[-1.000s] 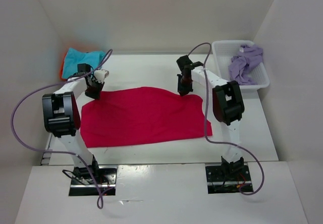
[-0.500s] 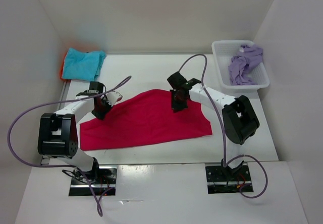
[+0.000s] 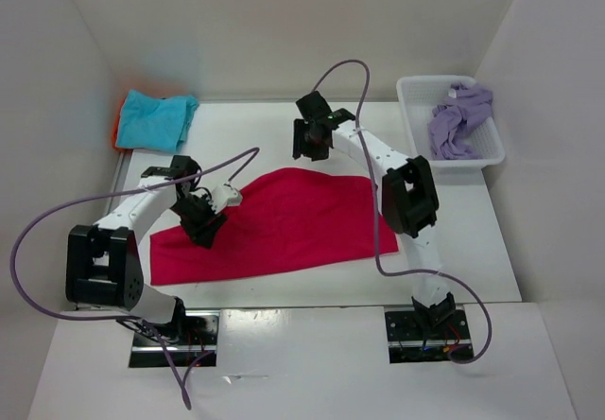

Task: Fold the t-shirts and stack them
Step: Grap the side of the flattened tshirt furthest away from the robot with both arms

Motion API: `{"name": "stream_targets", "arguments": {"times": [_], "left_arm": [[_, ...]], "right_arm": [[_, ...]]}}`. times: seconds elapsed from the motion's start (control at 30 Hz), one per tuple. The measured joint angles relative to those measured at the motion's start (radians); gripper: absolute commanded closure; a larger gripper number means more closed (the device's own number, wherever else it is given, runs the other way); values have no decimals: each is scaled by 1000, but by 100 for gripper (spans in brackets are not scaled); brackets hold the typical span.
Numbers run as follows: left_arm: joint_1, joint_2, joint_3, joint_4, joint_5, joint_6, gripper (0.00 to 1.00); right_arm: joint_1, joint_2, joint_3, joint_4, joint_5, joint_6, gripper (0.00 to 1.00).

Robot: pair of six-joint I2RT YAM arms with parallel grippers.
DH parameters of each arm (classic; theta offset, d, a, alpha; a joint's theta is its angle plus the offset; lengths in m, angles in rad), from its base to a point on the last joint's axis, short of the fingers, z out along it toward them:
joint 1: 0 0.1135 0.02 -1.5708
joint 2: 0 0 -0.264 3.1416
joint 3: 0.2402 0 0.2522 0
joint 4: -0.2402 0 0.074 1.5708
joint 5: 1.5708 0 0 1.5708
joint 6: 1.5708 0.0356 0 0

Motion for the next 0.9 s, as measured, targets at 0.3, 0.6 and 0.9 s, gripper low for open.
{"name": "stream_targets", "arguments": {"times": [0.3,0.6,0.9], "left_arm": [[59,-18,76,-255,65,131,41],[245,-11,220,-227,80,110,44],[225,180,211,-29,18,-53,41]], "right_arm": [[-25,345,348,-98,-20,-57,40],[-11,313,254,-126,-77,-105,53],[-4,136,-38,-91,-148,-116,100]]}}
